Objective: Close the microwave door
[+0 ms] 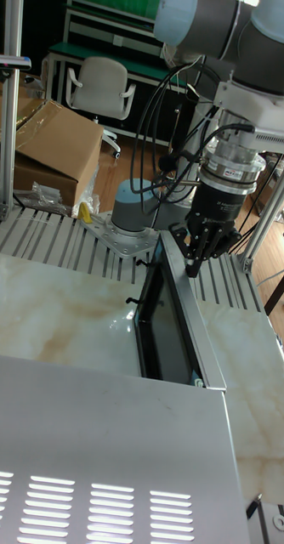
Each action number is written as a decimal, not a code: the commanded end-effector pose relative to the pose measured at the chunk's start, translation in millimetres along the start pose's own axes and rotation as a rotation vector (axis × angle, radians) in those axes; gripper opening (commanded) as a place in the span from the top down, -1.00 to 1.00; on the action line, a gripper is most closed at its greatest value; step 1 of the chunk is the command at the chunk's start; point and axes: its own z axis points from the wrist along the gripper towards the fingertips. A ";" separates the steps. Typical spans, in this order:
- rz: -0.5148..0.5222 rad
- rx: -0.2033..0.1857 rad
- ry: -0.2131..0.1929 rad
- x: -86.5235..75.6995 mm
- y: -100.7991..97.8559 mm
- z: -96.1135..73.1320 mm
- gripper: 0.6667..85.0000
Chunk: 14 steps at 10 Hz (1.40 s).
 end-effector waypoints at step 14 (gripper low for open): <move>0.045 -0.025 -0.043 2.8 -18.8 -0.1 0.98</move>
